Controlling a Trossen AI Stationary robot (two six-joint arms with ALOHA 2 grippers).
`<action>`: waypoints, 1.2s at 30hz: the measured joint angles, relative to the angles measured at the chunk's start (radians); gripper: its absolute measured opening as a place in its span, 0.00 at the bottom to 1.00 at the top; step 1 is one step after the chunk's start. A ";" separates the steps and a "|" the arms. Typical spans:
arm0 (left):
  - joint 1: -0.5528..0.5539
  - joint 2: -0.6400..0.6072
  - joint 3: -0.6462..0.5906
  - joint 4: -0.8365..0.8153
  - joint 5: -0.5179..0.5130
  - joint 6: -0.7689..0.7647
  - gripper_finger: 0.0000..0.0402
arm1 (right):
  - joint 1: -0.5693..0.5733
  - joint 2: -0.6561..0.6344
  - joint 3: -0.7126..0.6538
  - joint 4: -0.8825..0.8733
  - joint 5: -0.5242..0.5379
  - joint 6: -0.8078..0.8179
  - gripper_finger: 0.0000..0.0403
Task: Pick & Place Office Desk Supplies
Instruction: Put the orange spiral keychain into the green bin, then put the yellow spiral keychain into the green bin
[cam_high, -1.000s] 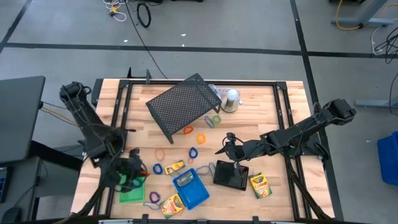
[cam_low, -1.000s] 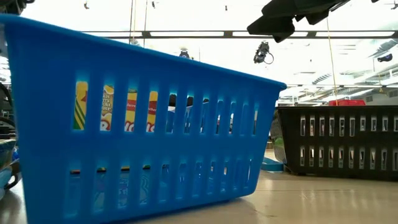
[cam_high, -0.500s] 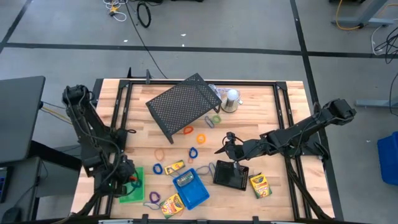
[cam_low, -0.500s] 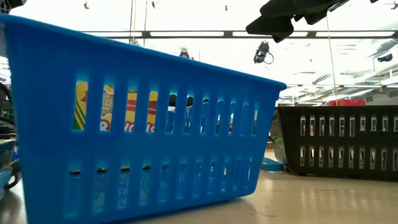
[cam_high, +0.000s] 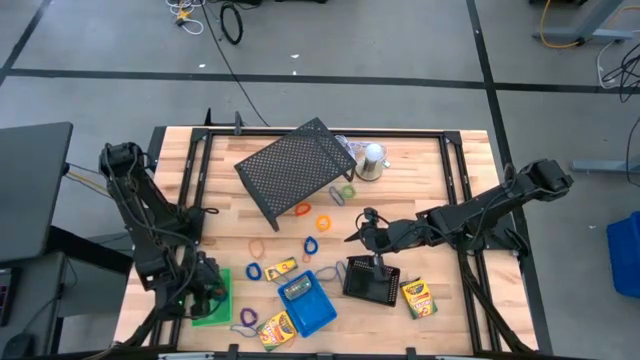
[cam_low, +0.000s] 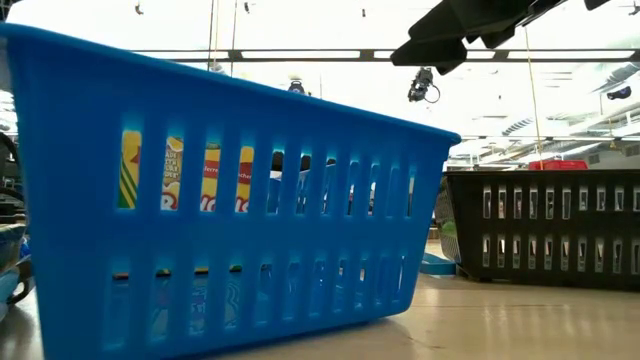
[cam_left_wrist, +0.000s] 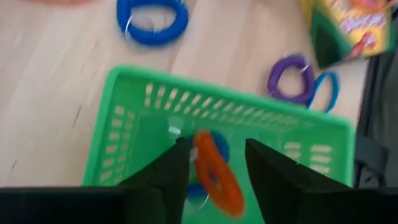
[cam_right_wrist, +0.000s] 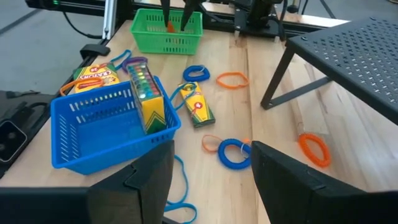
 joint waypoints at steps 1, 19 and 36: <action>-0.004 -0.001 0.000 0.002 -0.026 0.001 0.45 | 0.000 0.000 0.000 -0.002 0.000 0.000 0.55; 0.105 -0.002 0.000 0.432 -0.742 0.793 0.65 | -0.157 0.042 0.000 -0.032 -0.122 -0.044 0.55; 0.723 0.081 0.000 1.242 0.215 1.764 0.64 | -0.337 0.266 0.064 -0.072 -0.285 -0.241 0.55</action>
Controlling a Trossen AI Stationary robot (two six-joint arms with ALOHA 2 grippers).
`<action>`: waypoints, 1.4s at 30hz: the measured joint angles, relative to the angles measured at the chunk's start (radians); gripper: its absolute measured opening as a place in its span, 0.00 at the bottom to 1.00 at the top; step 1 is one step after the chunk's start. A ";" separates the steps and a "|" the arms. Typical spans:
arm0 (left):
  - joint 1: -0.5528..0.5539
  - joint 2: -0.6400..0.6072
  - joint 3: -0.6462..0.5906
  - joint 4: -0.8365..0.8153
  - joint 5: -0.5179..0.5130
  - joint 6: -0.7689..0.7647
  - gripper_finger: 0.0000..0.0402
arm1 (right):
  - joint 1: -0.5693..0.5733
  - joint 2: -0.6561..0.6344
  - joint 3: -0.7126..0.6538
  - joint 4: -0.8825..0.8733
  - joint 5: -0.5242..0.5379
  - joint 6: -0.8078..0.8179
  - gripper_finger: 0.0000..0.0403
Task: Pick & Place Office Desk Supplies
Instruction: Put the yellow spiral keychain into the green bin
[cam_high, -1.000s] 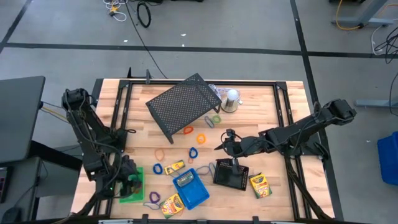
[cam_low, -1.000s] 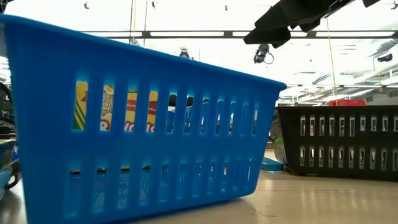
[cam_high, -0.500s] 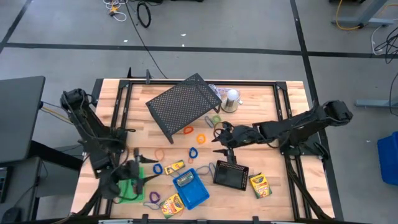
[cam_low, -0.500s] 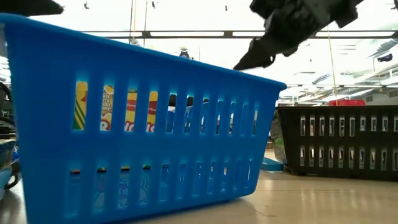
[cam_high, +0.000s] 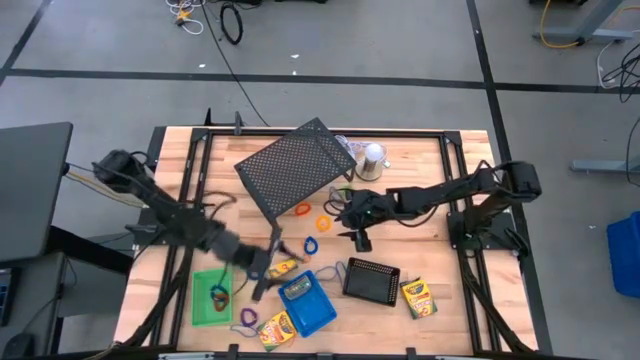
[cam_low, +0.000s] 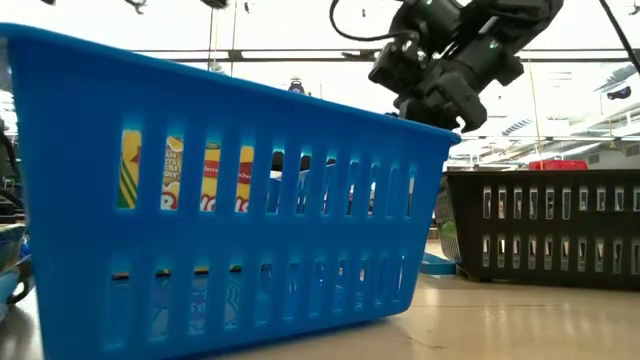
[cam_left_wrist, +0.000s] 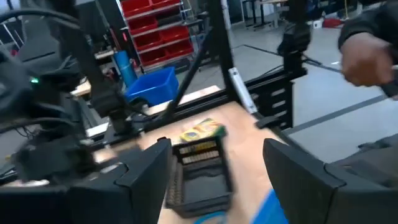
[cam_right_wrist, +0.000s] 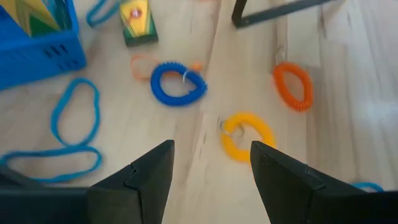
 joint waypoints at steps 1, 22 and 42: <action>0.041 0.000 -0.004 0.006 0.054 0.000 0.64 | -0.005 0.010 0.007 -0.010 -0.003 -0.009 0.55; 0.389 -0.128 -0.369 0.354 0.357 -0.096 0.64 | -0.044 0.190 0.232 -0.214 -0.073 -0.130 0.55; 0.280 -0.569 -0.477 0.011 0.117 -0.074 0.64 | -0.056 0.426 0.432 -0.371 -0.062 -0.261 0.55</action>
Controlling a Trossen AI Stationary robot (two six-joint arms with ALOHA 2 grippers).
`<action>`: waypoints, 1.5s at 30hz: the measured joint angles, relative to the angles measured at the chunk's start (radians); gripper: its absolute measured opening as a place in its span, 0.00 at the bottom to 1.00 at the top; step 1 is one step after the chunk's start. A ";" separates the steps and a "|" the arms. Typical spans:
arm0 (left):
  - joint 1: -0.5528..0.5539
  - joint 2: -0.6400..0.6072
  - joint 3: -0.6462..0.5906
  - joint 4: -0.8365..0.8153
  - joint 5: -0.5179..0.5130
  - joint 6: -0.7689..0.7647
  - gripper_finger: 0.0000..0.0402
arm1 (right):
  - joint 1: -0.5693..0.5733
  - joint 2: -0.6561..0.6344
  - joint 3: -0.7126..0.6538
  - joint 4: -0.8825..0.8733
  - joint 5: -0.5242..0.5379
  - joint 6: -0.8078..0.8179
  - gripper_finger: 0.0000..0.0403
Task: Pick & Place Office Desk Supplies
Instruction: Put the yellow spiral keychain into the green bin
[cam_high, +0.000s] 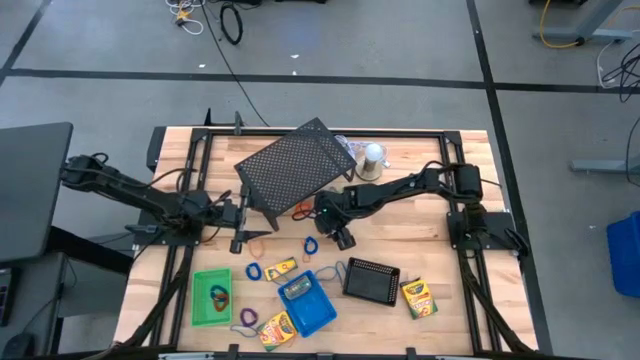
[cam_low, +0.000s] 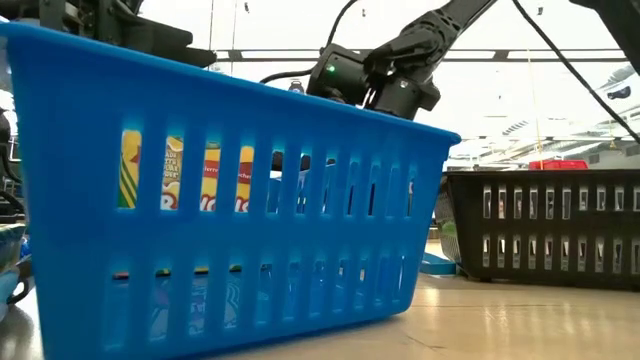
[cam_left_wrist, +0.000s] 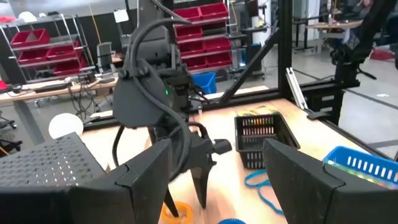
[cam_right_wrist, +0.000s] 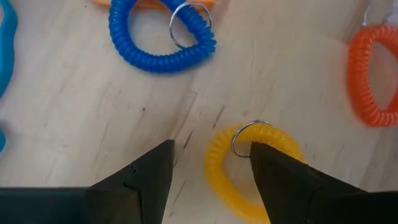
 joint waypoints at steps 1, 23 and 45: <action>0.000 0.000 0.001 -0.002 0.000 0.000 0.64 | 0.000 0.003 0.006 -0.007 0.003 -0.003 0.55; 0.001 0.001 0.001 -0.016 -0.019 -0.023 0.64 | 0.077 -0.008 0.017 -0.034 0.063 0.003 0.02; 0.001 0.031 0.002 0.062 0.116 -0.098 0.64 | 0.201 -0.293 0.019 0.246 -0.071 0.076 0.01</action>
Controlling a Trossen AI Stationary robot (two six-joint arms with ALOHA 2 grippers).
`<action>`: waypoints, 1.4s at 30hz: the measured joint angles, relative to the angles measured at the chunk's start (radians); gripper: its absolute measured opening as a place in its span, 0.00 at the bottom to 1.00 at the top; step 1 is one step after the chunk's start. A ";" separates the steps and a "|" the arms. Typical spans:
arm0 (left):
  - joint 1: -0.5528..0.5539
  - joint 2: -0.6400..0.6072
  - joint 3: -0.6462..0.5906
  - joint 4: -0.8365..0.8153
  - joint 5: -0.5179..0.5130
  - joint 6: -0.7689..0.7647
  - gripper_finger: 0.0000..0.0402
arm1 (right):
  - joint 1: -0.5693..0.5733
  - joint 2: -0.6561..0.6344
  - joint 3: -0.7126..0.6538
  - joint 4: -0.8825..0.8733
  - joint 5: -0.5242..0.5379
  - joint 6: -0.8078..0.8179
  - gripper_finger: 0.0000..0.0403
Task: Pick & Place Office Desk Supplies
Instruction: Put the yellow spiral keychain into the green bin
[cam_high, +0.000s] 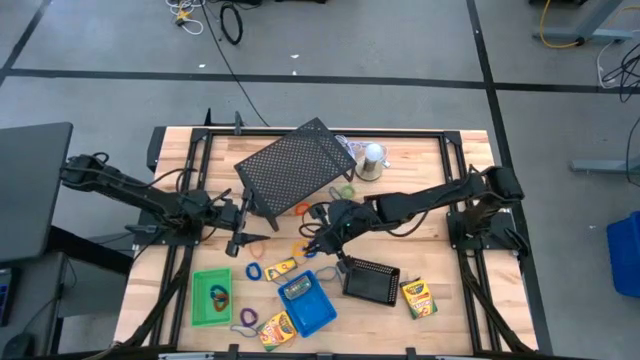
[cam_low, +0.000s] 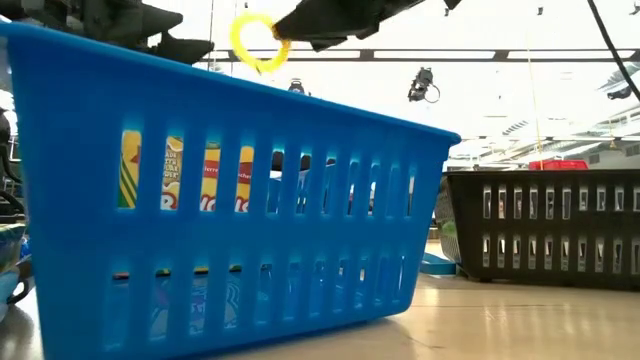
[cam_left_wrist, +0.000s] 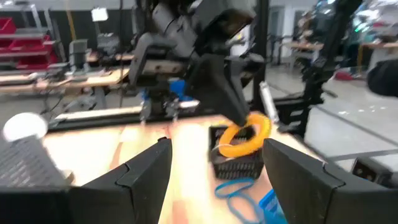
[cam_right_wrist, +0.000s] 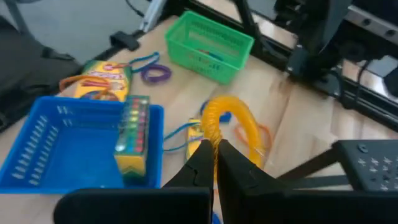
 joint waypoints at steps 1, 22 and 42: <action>0.000 0.014 0.000 0.028 0.008 -0.002 0.64 | -0.003 -0.003 0.000 0.008 -0.010 0.000 0.01; -0.033 0.473 0.242 0.103 0.051 0.042 0.64 | -0.027 -0.004 0.000 0.081 -0.024 -0.004 0.00; -0.089 0.510 0.274 0.064 -0.068 0.174 0.06 | -0.026 -0.004 0.000 0.078 -0.023 0.010 0.05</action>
